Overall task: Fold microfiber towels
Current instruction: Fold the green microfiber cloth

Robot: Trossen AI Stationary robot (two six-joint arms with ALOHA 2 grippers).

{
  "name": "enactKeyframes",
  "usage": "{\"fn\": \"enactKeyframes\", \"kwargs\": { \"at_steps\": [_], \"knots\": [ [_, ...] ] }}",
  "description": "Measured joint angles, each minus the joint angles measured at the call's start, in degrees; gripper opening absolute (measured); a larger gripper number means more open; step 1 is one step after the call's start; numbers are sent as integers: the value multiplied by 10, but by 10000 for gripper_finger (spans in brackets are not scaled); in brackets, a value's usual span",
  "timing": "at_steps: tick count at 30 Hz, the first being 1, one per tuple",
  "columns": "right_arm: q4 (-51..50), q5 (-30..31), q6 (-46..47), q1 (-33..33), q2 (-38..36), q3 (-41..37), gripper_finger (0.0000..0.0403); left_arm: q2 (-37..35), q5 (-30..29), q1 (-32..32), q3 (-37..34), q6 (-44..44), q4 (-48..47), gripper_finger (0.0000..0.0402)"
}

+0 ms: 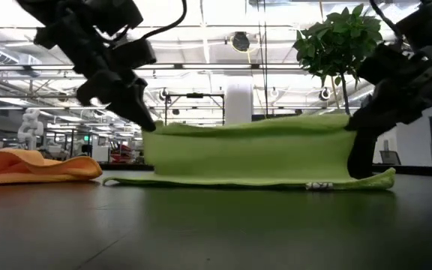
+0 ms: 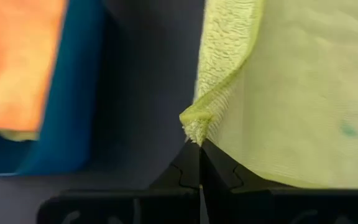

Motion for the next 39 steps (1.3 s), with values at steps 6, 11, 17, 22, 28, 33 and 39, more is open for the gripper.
{"fn": "enactKeyframes", "kwargs": {
  "at_steps": [6,11,17,22,28,33,39],
  "knots": [
    [87,3,23,40,33,-28,0,0,1,-30,-21,-22,24,1],
    [144,12,21,64,67,-31,0,0,1,-42,-21,-28,24,1],
    [149,50,17,104,111,-11,0,0,1,-53,-21,-46,23,1],
    [150,77,23,137,143,3,0,0,1,-67,-21,-49,22,2],
    [154,78,34,153,186,3,0,0,14,-72,-21,-53,22,5],
    [201,43,36,155,233,3,21,19,34,-72,-22,-68,17,8],
    [260,2,32,165,278,13,82,57,88,-72,-22,-93,17,31]
  ]
}}
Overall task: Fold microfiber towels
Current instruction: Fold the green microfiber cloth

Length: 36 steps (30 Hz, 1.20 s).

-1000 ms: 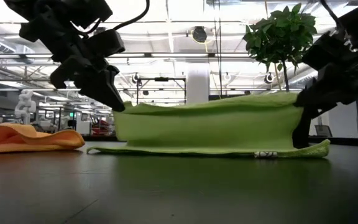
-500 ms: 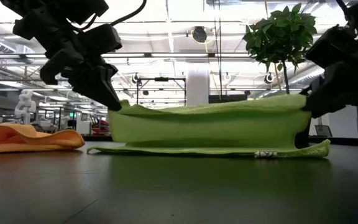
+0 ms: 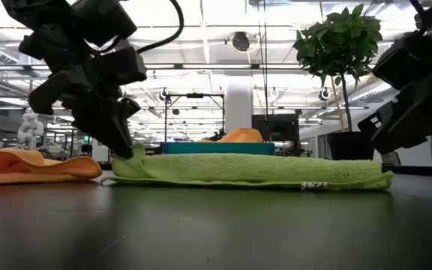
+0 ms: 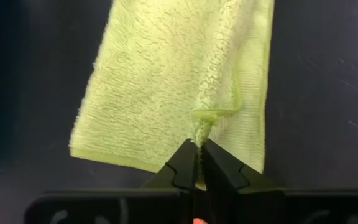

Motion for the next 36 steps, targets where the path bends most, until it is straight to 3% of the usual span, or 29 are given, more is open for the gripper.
{"fn": "enactKeyframes", "kwargs": {
  "at_steps": [6,13,19,22,25,36],
  "knots": [
    [-4,5,0,0,18,17,128,2,21,0,0,-9,10,62],
    [-8,34,1,-19,18,16,132,-40,73,-3,0,-31,16,101],
    [-9,49,-3,-37,18,16,131,-78,68,-15,0,-33,23,133],
    [-12,71,-18,-48,18,16,130,-78,25,-15,0,-33,38,142],
    [-22,78,-26,-62,20,16,130,-53,7,-14,0,-44,76,145],
    [-24,87,-28,-127,76,17,130,76,41,-38,0,-49,247,145]
  ]
}}
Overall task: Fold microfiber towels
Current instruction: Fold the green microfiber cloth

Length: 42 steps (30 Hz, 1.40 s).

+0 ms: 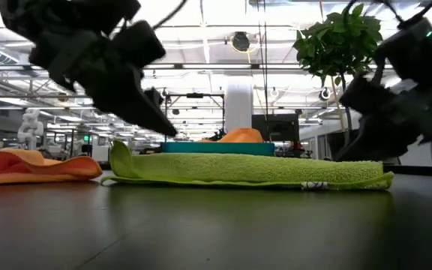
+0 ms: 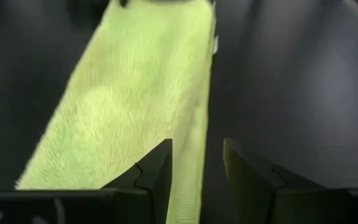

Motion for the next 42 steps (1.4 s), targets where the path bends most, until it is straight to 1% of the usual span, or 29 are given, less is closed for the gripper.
{"fn": "enactKeyframes", "kwargs": {
  "at_steps": [5,9,12,14,16,20,22,25,29,31,35,39,42],
  "knots": [
    [-6,46,9,-31,31,1,130,57,0,7,0,-34,6,145],
    [-5,77,5,-52,33,1,130,76,0,13,0,-56,-1,145],
    [-10,97,2,-68,29,0,130,75,0,13,0,-58,5,145],
    [-14,98,1,-78,25,0,130,66,1,13,-1,-53,10,145],
    [-14,96,-1,-86,22,0,130,53,7,13,0,-45,27,145],
    [-15,92,-15,-89,5,0,130,12,9,11,0,-24,30,145],
    [-15,74,-27,-89,-11,0,130,-11,4,11,0,-11,27,145],
    [-14,40,-37,-89,-40,0,130,-35,-32,11,0,6,3,145],
    [-8,-47,-38,-85,-80,0,130,-44,-109,26,0,18,-47,145],
    [-6,-72,-33,-70,-86,0,130,-39,-118,42,0,17,-73,145],
    [-12,-73,-29,-20,-70,4,130,-2,-106,75,-1,-9,-80,145],
    [-19,-73,-25,18,-41,31,130,33,-97,91,0,-11,-54,145],
    [-65,-73,-20,34,-20,57,130,58,-93,99,0,-29,-35,145]
  ]
}}
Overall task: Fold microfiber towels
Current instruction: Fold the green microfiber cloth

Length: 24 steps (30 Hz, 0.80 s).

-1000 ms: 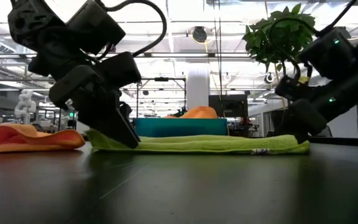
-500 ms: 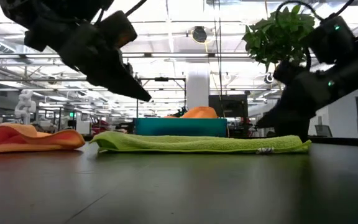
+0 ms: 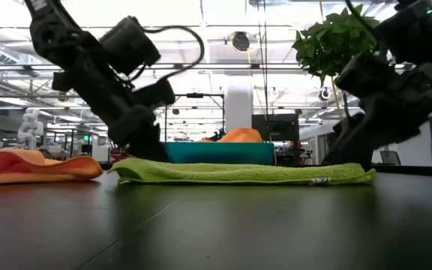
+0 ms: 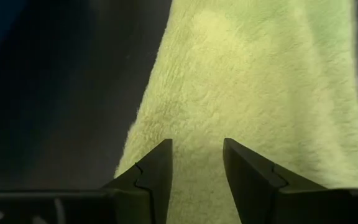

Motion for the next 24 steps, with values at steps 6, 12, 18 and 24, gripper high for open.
{"fn": "enactKeyframes", "kwargs": {
  "at_steps": [6,12,18,24],
  "knots": [
    [-117,25,39,1,33,39,130,20,43,-9,2,-36,5,145],
    [-171,43,52,-16,15,39,130,18,88,-54,0,-79,23,145],
    [-252,83,6,-59,-41,37,130,19,113,-110,-1,-87,101,145],
    [-322,99,-57,-104,-120,35,130,6,99,-133,-1,-36,154,145]
  ]
}}
